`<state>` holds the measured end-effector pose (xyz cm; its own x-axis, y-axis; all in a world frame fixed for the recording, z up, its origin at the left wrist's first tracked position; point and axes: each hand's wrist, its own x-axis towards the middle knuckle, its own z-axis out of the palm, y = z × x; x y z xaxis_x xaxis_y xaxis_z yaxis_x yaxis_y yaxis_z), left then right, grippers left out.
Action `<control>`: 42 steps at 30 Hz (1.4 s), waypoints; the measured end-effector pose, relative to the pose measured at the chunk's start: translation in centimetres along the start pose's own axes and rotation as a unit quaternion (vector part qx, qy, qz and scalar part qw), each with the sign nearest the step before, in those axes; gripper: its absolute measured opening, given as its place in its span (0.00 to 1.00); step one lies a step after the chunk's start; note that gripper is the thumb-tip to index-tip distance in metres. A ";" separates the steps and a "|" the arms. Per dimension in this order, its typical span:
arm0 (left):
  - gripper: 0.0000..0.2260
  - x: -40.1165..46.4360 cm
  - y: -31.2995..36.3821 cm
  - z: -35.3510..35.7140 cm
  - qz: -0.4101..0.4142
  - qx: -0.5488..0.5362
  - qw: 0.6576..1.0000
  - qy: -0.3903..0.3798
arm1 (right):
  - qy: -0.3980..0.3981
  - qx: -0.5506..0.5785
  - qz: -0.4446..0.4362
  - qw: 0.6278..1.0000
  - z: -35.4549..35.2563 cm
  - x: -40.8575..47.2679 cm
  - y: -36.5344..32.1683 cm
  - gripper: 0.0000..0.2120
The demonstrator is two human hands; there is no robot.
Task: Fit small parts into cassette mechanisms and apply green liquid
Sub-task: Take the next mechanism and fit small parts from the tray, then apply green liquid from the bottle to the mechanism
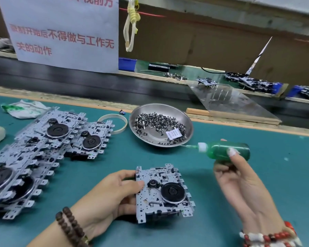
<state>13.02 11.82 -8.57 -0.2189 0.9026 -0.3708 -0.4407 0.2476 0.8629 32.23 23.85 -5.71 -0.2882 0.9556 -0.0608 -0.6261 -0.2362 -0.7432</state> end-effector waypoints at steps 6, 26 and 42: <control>0.18 0.3 -0.2 -0.5 -0.020 -0.013 0.999 -0.024 | 0.020 -0.155 -0.081 0.984 -0.1 -0.4 1.8 0.09; 0.21 0.8 -0.2 -1.0 -0.028 -0.009 0.999 -0.037 | 0.008 -0.394 -0.253 0.884 -0.2 -0.9 2.6 0.06; 0.22 0.6 -0.4 -1.0 -0.022 -0.019 0.999 -0.040 | 0.004 -0.413 -0.264 0.872 0.1 -1.0 2.8 0.07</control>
<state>12.20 11.93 -9.43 -0.1284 0.9172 -0.3772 -0.4806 0.2752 0.8326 30.71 22.27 -7.66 -0.1111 0.8951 0.4319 0.0653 0.4402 -0.8955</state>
